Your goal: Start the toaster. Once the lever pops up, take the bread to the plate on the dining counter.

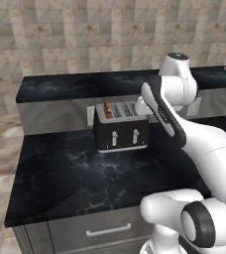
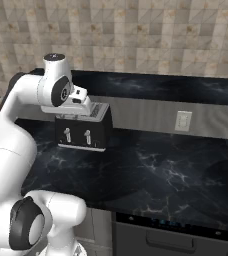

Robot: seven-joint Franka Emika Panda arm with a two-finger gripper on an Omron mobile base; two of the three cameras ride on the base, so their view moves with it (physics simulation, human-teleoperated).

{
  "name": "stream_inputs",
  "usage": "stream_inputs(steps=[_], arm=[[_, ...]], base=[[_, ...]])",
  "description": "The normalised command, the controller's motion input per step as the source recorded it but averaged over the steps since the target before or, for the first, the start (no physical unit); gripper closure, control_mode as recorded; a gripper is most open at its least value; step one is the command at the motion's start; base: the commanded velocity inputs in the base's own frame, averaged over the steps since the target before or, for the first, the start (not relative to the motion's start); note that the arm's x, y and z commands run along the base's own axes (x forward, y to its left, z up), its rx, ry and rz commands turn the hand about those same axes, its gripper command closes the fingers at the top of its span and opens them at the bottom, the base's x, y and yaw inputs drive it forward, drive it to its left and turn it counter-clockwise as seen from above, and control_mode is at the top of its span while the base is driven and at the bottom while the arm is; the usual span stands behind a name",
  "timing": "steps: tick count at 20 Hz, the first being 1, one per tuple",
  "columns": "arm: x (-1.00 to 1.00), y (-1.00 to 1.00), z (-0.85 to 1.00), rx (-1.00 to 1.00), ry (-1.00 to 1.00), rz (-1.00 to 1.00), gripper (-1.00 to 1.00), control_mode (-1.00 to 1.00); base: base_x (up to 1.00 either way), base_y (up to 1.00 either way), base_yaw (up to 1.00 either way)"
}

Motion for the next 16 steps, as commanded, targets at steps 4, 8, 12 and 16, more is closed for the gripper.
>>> stream_inputs(steps=[4, 8, 12, 16], arm=[[-0.21, 0.03, 0.00, 0.00, 0.00, 0.00, -1.00, -1.00], [-0.23, 0.21, -0.14, 0.00, 0.00, 0.00, -1.00, -1.00], [-0.08, 0.61, -0.40, 0.00, 0.00, 0.00, -1.00, -1.00], [-0.01, 0.81, -0.31, 0.00, 0.00, 0.00, -1.00, -1.00]], base=[[0.00, 0.00, 0.00], [0.00, 0.00, 0.00], [0.00, 0.00, 0.00], [0.00, 0.00, 0.00]])
